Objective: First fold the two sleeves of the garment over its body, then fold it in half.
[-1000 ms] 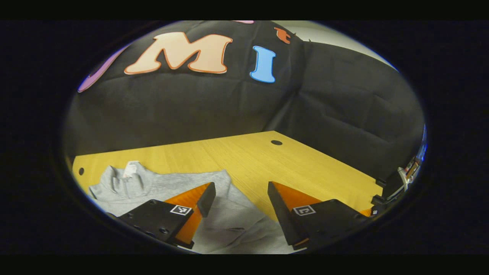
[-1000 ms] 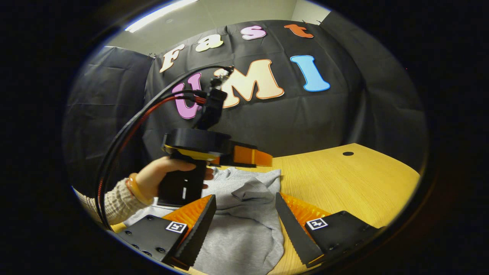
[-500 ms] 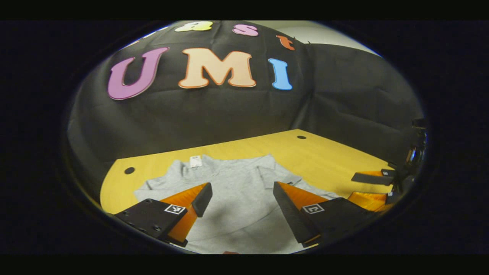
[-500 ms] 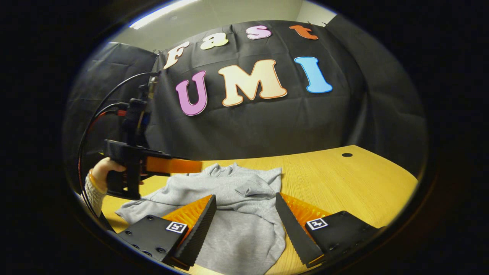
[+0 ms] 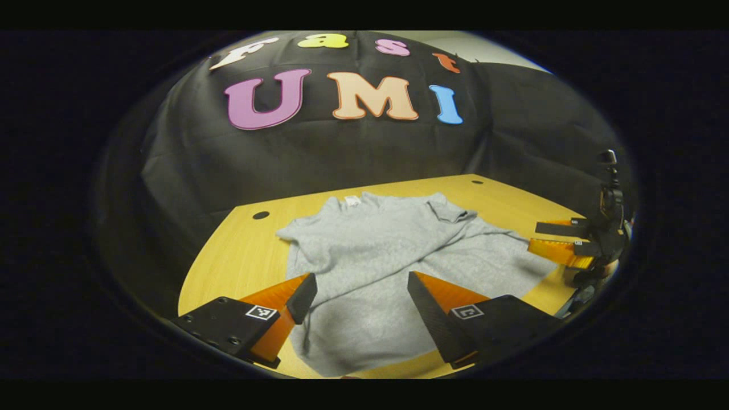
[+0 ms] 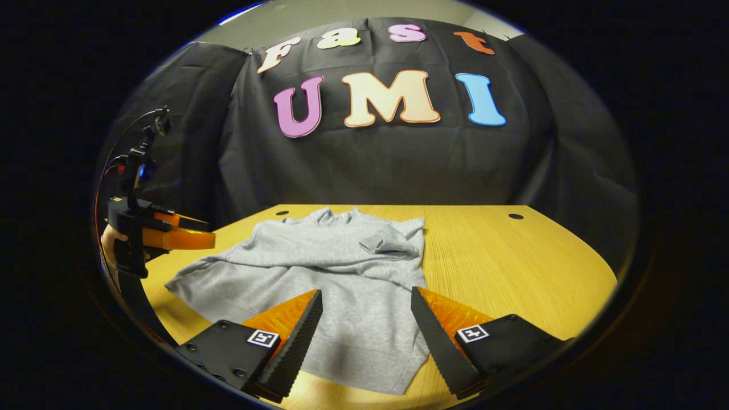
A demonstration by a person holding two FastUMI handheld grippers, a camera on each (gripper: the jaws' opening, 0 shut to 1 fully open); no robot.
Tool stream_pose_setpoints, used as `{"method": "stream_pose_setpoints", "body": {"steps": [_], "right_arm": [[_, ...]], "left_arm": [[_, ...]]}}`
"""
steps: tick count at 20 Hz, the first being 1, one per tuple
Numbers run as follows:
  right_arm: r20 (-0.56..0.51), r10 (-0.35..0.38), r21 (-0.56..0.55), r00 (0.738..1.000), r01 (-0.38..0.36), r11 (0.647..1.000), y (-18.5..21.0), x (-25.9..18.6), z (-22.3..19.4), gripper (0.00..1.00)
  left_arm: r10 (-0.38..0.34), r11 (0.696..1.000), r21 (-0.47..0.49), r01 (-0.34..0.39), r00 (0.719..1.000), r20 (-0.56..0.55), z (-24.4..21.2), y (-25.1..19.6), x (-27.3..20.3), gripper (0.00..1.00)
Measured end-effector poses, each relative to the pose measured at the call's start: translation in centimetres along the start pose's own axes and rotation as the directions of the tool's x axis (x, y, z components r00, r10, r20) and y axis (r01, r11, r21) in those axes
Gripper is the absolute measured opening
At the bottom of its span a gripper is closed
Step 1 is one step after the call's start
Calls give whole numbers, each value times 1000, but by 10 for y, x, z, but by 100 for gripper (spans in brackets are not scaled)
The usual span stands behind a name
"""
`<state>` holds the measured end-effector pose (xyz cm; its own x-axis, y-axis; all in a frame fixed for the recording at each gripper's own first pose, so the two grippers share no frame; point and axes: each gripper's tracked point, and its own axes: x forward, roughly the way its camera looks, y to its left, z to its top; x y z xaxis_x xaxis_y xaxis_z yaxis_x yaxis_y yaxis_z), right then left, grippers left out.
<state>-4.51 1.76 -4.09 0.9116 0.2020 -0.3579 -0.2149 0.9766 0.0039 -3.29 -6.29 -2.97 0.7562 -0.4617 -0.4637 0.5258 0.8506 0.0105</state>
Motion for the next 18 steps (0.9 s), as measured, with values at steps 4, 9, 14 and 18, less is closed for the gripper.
{"method": "stream_pose_setpoints", "body": {"steps": [4,9,14,18], "right_arm": [[-88,-16,-23,996,14,1000,-7,-12,-27,97],[-163,-28,-1,986,29,1000,-13,-22,-49,98],[-216,-14,11,976,17,1000,-9,-24,-59,98],[-254,2,30,967,5,1000,-6,-27,-61,93]], "left_arm": [[21,999,-39,-25,993,-112,-46,6,-20,94],[82,996,-21,-87,981,-173,-71,19,-33,95],[75,995,-46,-86,979,-189,-80,15,-42,95],[87,993,-54,-101,973,-215,-89,17,-44,96]]}}
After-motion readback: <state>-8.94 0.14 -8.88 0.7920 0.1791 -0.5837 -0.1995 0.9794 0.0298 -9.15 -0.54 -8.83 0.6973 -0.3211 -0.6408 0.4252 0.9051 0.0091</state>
